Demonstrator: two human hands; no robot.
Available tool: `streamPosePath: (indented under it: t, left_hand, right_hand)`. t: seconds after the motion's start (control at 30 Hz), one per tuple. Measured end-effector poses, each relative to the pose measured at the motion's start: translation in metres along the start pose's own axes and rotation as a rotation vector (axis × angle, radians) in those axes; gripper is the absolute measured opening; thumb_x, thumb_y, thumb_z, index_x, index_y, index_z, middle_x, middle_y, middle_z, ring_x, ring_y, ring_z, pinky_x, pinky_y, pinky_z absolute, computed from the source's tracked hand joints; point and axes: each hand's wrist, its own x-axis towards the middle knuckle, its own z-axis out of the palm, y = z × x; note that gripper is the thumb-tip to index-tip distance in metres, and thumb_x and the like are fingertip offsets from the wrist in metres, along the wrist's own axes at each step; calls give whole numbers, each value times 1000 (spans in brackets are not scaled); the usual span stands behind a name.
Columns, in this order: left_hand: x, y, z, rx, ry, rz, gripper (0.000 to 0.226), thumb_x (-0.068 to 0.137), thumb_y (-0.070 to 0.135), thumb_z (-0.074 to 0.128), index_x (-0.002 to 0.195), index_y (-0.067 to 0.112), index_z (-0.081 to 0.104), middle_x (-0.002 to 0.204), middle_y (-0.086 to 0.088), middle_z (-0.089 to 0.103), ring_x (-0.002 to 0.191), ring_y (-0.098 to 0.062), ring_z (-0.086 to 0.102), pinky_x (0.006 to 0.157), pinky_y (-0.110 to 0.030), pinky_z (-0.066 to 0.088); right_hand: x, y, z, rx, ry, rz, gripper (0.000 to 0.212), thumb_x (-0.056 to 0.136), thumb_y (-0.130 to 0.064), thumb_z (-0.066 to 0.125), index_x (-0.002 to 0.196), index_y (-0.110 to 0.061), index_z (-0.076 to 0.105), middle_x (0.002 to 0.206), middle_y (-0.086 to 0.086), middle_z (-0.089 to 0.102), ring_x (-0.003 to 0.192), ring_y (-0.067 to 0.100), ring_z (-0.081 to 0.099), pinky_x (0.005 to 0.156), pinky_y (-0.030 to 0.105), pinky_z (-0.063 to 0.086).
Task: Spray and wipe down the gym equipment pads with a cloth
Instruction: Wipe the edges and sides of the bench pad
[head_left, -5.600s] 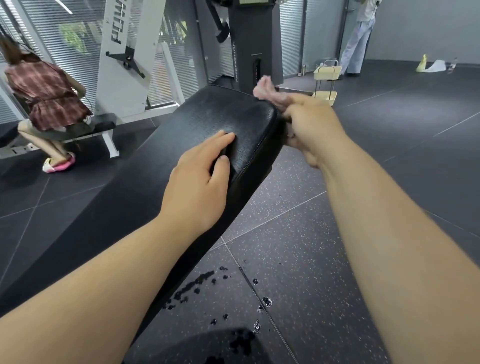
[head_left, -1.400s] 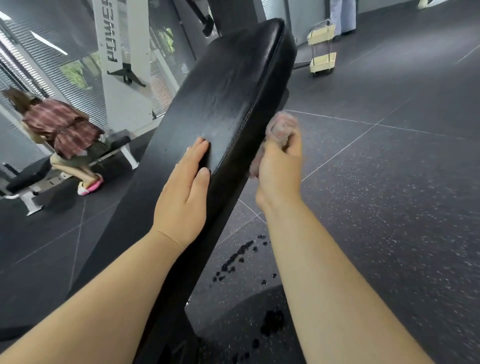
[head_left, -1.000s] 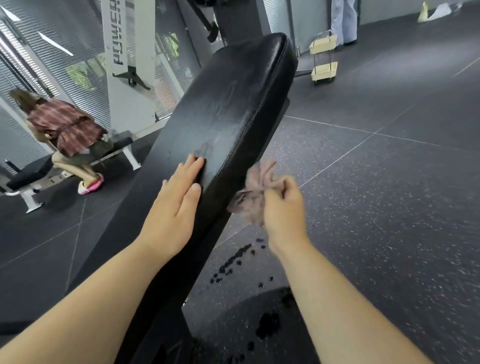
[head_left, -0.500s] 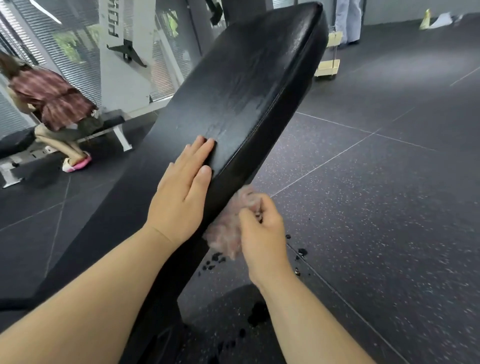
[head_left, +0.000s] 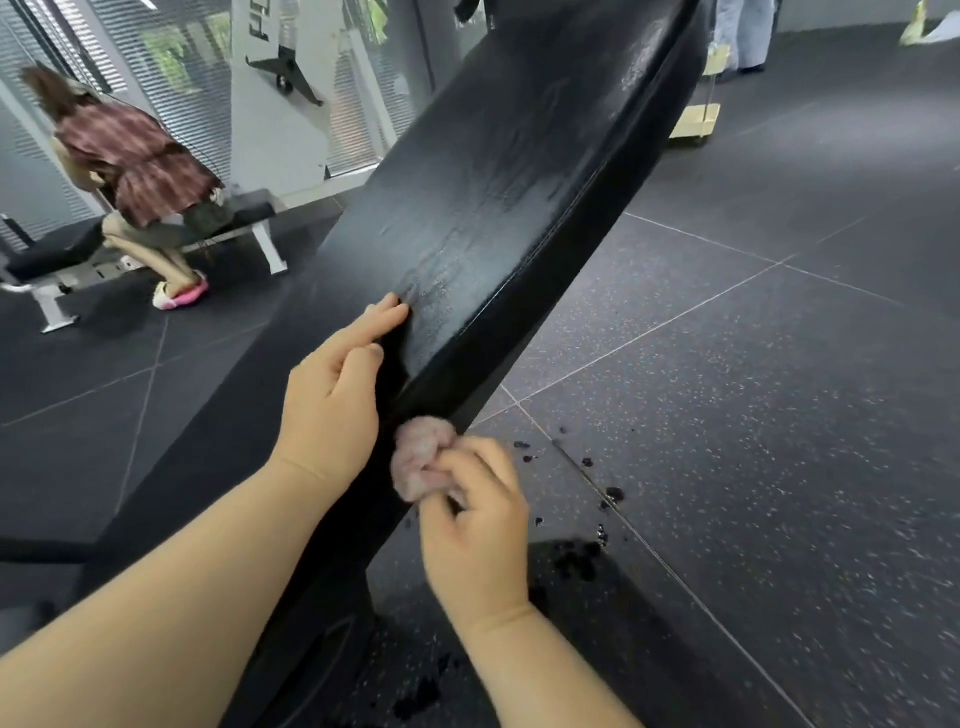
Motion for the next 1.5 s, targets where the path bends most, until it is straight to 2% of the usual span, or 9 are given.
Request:
streamPosePath:
  t: [0.13,0.27,0.43,0.53,0.63,0.93,1.1,1.23,1.5]
  left_hand:
    - [-4,-7,4,103,5,17,53,96,-1,38,123,39,60,139,25,51,132,13,37,114,-12,24]
    - [-6,-9,5,137,-36,29,58,85,5,33,124,43,53,141,27,45,137,10,33,121,-29,20]
    - [-1,-12,1,109,-98,-13,63,81,1,31,128,40,50,145,24,42,141,3,31,123,-40,20]
    - [-2,-9,-1,110,-115,-23,62,82,5,31,128,44,48,145,27,40,141,8,28,123,-35,17]
    - [-3,-11,-2,77,-136,12,60,83,8,31,129,44,46,144,28,39,139,11,27,122,-29,15]
    - [2,-21,-2,19,-99,85,53,83,13,32,123,40,52,145,15,48,135,10,36,115,-13,23]
    - [2,-21,-1,43,-69,86,54,93,0,33,127,38,52,144,17,49,133,11,37,112,-8,23]
    - [1,-21,1,119,-49,97,54,94,1,34,130,36,54,143,19,49,133,11,38,110,-5,23]
    - [-10,-11,-7,236,-80,77,50,100,6,33,140,31,49,149,19,40,135,11,30,112,-5,16]
  right_hand:
    - [80,-11,-34,187,438,47,29,83,3,58,85,-25,63,99,-5,50,83,0,54,77,11,42]
    - [78,-12,-8,88,326,17,22,75,6,54,87,-4,69,106,4,54,94,21,58,84,22,47]
    - [22,-12,9,-16,77,95,26,76,-2,47,88,-20,61,109,-9,51,91,32,62,83,26,50]
    - [28,-17,-7,-33,103,42,27,81,1,54,93,-15,71,108,-3,54,94,24,63,80,34,53]
    - [62,-15,-28,15,321,60,23,88,2,56,102,-11,69,104,4,52,89,-4,54,79,12,44]
    - [-5,16,17,-1,6,-67,20,79,-7,51,86,-8,70,94,0,55,86,14,57,78,20,47]
    - [69,-1,-29,342,312,190,25,95,-6,48,95,-28,60,99,-4,63,85,-3,60,76,15,48]
    - [72,-2,-4,634,207,305,26,95,8,36,89,-14,49,75,1,50,60,10,50,54,23,45]
    - [-16,8,34,454,41,385,18,78,1,43,72,-13,53,88,8,58,80,15,54,77,22,44]
